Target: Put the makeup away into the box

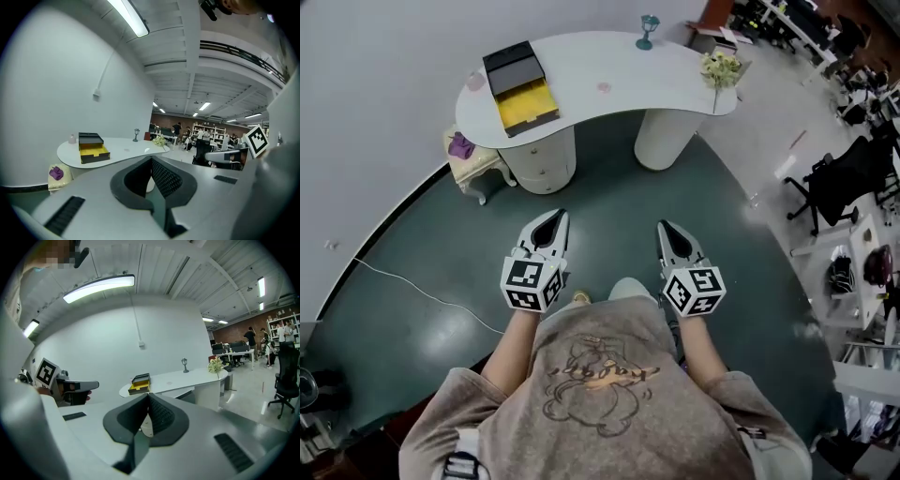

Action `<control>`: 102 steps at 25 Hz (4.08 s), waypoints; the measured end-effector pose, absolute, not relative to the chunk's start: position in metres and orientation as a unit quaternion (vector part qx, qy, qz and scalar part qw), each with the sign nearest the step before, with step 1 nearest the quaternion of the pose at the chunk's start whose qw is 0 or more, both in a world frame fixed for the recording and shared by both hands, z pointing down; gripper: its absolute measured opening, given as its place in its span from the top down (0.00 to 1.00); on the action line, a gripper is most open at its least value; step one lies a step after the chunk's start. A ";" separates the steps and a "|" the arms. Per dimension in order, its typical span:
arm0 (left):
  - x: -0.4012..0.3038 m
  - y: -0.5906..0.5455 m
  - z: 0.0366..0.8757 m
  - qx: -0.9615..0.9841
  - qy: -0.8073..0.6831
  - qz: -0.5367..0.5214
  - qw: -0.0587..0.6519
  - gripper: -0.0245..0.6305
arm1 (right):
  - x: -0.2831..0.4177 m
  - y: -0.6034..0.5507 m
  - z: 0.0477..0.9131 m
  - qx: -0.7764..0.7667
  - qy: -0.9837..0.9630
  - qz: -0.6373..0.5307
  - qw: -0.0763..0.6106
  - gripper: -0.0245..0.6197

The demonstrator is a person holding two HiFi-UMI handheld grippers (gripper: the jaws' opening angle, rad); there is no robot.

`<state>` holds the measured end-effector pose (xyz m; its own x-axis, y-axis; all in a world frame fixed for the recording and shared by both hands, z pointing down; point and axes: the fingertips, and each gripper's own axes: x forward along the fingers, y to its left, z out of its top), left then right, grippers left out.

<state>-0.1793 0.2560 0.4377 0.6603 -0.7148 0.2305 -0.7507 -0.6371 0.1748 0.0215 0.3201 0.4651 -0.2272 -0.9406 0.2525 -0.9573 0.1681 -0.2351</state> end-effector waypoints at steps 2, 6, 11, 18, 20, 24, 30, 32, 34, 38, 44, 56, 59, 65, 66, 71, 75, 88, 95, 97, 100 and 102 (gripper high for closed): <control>-0.186 0.249 0.435 0.903 -0.405 0.065 0.127 0.93 | 0.014 0.316 0.466 0.622 -0.763 0.174 0.026 0.95; -0.190 0.235 0.435 0.905 -0.402 0.063 0.124 0.93 | 0.003 0.304 0.467 0.621 -0.765 0.171 0.025 0.95; -0.191 0.213 0.438 0.906 -0.399 0.061 0.125 0.93 | -0.002 0.282 0.473 0.620 -0.765 0.174 0.028 0.95; -0.181 0.171 0.446 0.906 -0.398 0.064 0.127 0.93 | 0.007 0.239 0.480 0.619 -0.765 0.176 0.028 0.95; -0.176 0.157 0.449 0.906 -0.398 0.065 0.129 0.93 | 0.011 0.225 0.483 0.619 -0.765 0.177 0.028 0.95; -0.163 0.129 0.450 0.906 -0.398 0.065 0.127 0.93 | 0.023 0.198 0.486 0.616 -0.767 0.175 0.034 0.95; -0.146 0.080 0.446 0.901 -0.409 0.066 0.128 0.93 | 0.046 0.146 0.487 0.610 -0.771 0.177 0.041 0.95; -0.139 0.061 0.444 0.900 -0.411 0.068 0.126 0.93 | 0.054 0.126 0.486 0.607 -0.773 0.178 0.041 0.95; -0.132 0.043 0.442 0.898 -0.416 0.070 0.125 0.93 | 0.063 0.106 0.485 0.604 -0.775 0.181 0.041 0.95; -0.115 0.013 0.438 0.893 -0.426 0.071 0.127 0.93 | 0.081 0.071 0.480 0.595 -0.782 0.179 0.043 0.95; -0.084 -0.034 0.432 0.888 -0.435 0.071 0.131 0.93 | 0.118 0.021 0.472 0.590 -0.787 0.174 0.045 0.95; -0.039 -0.099 0.437 0.872 -0.465 0.072 0.134 0.93 | 0.163 -0.061 0.475 0.561 -0.808 0.174 0.045 0.95; -0.030 -0.111 0.438 0.872 -0.465 0.073 0.134 0.93 | 0.170 -0.077 0.472 0.556 -0.811 0.175 0.038 0.95; -0.016 -0.124 0.445 0.875 -0.457 0.079 0.138 0.93 | 0.184 -0.088 0.471 0.564 -0.806 0.176 0.033 0.95; -0.015 -0.126 0.444 0.877 -0.454 0.079 0.138 0.93 | 0.185 -0.089 0.471 0.566 -0.805 0.177 0.034 0.95; -0.010 -0.142 0.438 0.884 -0.441 0.080 0.135 0.93 | 0.189 -0.096 0.469 0.579 -0.795 0.177 0.040 0.95; -0.009 -0.161 0.437 0.890 -0.430 0.081 0.133 0.93 | 0.191 -0.107 0.466 0.592 -0.786 0.175 0.036 0.95; 0.010 -0.210 0.446 0.910 -0.386 0.094 0.121 0.93 | 0.194 -0.134 0.463 0.625 -0.763 0.164 0.018 0.95; 0.027 -0.220 0.457 0.921 -0.354 0.107 0.124 0.93 | 0.197 -0.147 0.461 0.636 -0.755 0.159 0.012 0.95; 0.030 -0.224 0.462 0.921 -0.350 0.115 0.123 0.92 | 0.198 -0.150 0.462 0.639 -0.753 0.159 0.013 0.95; 0.034 -0.229 0.474 0.923 -0.340 0.131 0.125 0.79 | 0.200 -0.154 0.465 0.642 -0.749 0.160 0.015 0.95; 0.036 -0.231 0.481 0.923 -0.333 0.141 0.129 0.69 | 0.201 -0.156 0.466 0.644 -0.747 0.162 0.015 0.95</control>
